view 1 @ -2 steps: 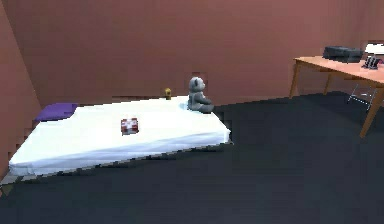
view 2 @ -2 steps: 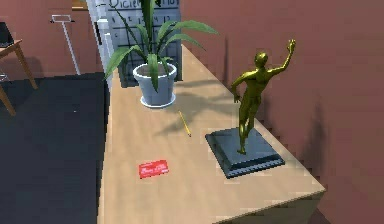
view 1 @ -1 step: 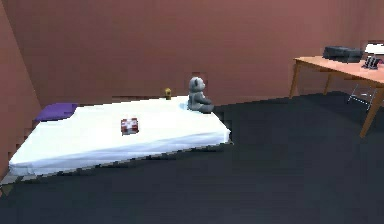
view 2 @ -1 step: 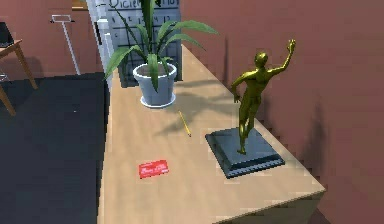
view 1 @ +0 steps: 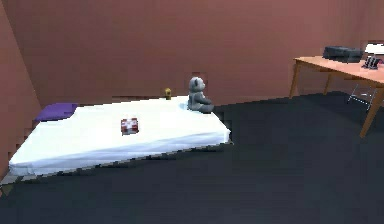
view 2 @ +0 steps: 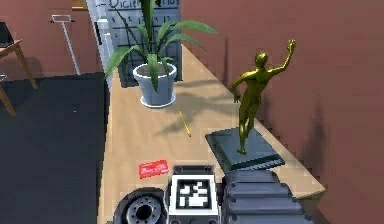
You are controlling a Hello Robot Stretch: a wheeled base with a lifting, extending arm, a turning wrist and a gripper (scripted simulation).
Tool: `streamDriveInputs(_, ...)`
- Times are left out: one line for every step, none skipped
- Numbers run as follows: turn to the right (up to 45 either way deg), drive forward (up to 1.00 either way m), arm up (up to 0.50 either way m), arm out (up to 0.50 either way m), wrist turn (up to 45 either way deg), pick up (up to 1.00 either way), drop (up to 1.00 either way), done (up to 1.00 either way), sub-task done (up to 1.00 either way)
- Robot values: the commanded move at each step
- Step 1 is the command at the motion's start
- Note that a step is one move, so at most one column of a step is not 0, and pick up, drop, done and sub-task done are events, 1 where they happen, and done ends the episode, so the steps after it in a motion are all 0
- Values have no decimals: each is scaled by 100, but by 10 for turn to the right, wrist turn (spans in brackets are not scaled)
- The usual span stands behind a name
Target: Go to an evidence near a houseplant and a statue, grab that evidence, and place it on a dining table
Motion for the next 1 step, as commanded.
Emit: streamDriveInputs(0, 0, 0, 14, 0, 0, 0, 0, 0)
